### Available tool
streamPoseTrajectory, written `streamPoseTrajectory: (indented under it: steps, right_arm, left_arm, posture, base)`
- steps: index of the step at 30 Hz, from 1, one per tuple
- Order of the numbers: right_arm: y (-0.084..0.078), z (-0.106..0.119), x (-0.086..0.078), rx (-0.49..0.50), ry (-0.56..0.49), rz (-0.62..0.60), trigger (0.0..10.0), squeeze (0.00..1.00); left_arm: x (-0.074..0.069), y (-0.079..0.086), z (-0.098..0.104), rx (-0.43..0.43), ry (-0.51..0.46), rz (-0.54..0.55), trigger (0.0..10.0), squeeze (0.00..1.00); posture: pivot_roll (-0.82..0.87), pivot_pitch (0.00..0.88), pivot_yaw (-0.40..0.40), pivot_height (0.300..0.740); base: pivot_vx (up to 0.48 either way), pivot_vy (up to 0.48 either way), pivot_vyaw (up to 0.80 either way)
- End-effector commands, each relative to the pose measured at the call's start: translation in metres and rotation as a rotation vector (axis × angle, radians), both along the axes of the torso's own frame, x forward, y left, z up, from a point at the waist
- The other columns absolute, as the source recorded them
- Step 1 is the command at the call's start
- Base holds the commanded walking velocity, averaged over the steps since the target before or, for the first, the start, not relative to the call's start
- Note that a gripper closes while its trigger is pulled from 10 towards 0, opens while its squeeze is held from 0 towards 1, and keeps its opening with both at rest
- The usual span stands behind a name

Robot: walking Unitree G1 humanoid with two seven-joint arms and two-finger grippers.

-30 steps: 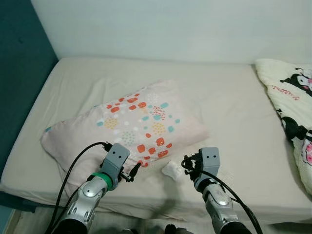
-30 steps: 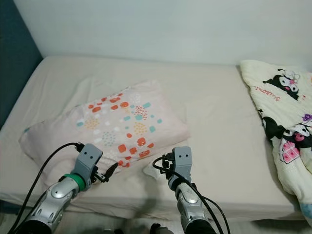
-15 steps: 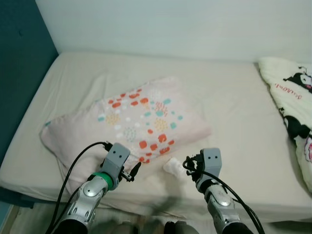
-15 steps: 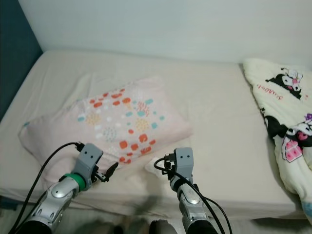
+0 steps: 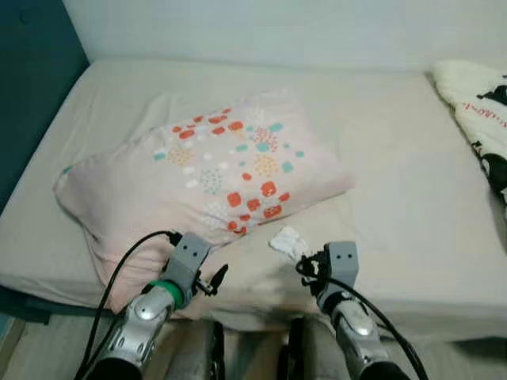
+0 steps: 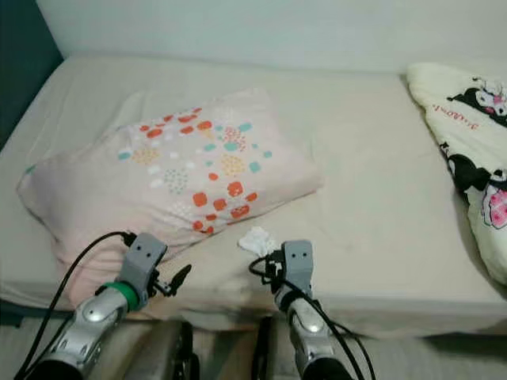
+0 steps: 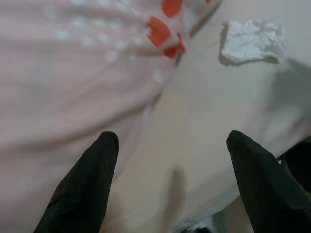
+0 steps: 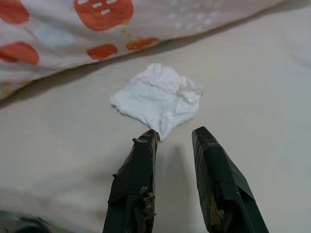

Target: Clean up the room

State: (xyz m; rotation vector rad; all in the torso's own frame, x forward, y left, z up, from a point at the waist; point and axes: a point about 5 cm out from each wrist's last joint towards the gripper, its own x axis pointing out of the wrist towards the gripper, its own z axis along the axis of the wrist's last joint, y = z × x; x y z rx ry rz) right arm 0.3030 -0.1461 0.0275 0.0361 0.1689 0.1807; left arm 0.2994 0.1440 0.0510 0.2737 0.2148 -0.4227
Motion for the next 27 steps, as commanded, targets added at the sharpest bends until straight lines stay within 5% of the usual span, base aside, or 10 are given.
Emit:
streamPoseTrajectory:
  steps: [1, 10, 11, 20, 21, 27]
  right_arm:
    - [0.003, 0.009, 0.005, -0.018, -0.047, 0.029, 10.0, 0.0]
    - [-0.001, 0.032, 0.03, -0.093, -0.087, 0.015, 10.0, 0.0]
    - [0.0, 0.034, 0.033, -0.083, -0.081, 0.021, 10.0, 1.0]
    - [0.005, 0.038, 0.043, -0.001, 0.009, 0.046, 10.0, 1.0]
    - [0.005, 0.034, 0.043, -0.029, 0.053, 0.05, 10.0, 0.0]
    - [0.0, 0.025, 0.041, -0.031, 0.156, 0.031, 10.0, 0.0]
  left_arm:
    - [-0.004, -0.001, -0.005, 0.01, 0.024, -0.009, 10.0, 0.0]
    - [-0.009, 0.012, 0.002, 0.026, 0.014, -0.002, 10.0, 0.0]
    - [-0.011, 0.015, 0.002, 0.032, 0.016, -0.003, 10.0, 0.0]
    - [-0.028, 0.026, 0.005, 0.043, 0.016, 0.013, 10.0, 0.0]
    - [-0.031, 0.029, 0.007, 0.043, 0.014, 0.021, 10.0, 0.0]
    - [-0.039, 0.036, 0.012, 0.048, 0.019, 0.038, 10.0, 0.0]
  posture:
    - [0.08, 0.177, 0.049, 0.616]
    - [0.15, 0.207, 0.069, 0.616]
    - [0.16, 0.227, 0.074, 0.616]
    - [0.24, 0.295, 0.073, 0.616]
    - [0.26, 0.309, 0.075, 0.616]
    - [0.29, 0.328, 0.076, 0.616]
  base:
    - [0.0, 0.0, 0.0]
    - [0.0, 0.0, 0.0]
    - [0.0, 0.0, 0.0]
    - [0.0, 0.0, 0.0]
    - [0.0, 0.0, 0.0]
    - [0.0, 0.0, 0.0]
